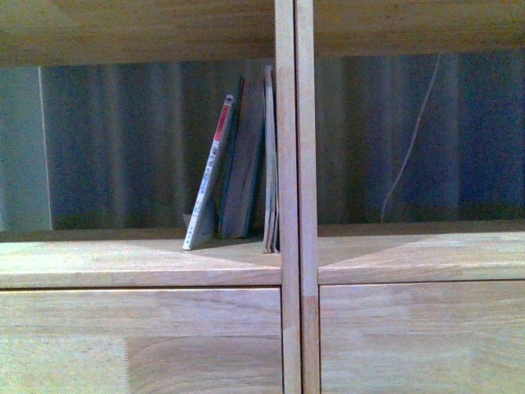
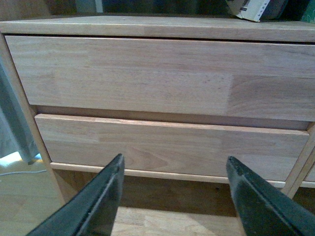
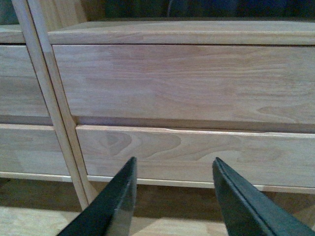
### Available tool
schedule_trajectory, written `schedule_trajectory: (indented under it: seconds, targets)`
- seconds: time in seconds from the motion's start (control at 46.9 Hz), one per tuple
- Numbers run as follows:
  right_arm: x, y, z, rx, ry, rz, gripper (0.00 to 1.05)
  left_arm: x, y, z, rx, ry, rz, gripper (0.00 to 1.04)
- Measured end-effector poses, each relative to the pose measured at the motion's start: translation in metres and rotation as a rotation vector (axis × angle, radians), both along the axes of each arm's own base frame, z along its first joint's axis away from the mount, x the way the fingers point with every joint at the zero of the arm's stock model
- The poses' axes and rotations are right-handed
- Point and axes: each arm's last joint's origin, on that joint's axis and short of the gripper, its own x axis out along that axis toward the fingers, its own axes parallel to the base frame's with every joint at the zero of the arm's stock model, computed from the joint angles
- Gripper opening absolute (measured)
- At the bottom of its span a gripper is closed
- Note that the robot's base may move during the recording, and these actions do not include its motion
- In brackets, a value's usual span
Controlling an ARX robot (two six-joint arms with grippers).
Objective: Organize books on shelf
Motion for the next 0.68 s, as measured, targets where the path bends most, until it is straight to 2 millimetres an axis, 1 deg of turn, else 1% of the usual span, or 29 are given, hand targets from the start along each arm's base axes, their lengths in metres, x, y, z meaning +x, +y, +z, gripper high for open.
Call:
schedule_trajectory:
  seconds: [0.043, 0.107, 0.128, 0.17, 0.213, 0.341, 0.682]
  targets:
    - [0.0000, 0.0000, 0.0000, 0.000, 0.000, 0.000, 0.58, 0.0000, 0.0000, 0.0000, 0.000, 0.000, 0.000, 0.76]
    - [0.0000, 0.0000, 0.0000, 0.000, 0.000, 0.000, 0.68, 0.0000, 0.0000, 0.0000, 0.000, 0.000, 0.000, 0.87]
    - [0.0000, 0.0000, 0.0000, 0.000, 0.000, 0.000, 0.70, 0.0000, 0.0000, 0.0000, 0.000, 0.000, 0.000, 0.88]
    - [0.0000, 0.0000, 0.0000, 0.000, 0.000, 0.000, 0.77, 0.0000, 0.0000, 0.0000, 0.000, 0.000, 0.000, 0.95]
    - [0.0000, 0.0000, 0.0000, 0.000, 0.000, 0.000, 0.82, 0.0000, 0.0000, 0.0000, 0.000, 0.000, 0.000, 0.99]
    - [0.0000, 0.0000, 0.0000, 0.000, 0.000, 0.000, 0.99, 0.0000, 0.0000, 0.0000, 0.000, 0.000, 0.000, 0.97]
    - [0.0000, 0.0000, 0.0000, 0.000, 0.000, 0.000, 0.98, 0.0000, 0.0000, 0.0000, 0.000, 0.000, 0.000, 0.97]
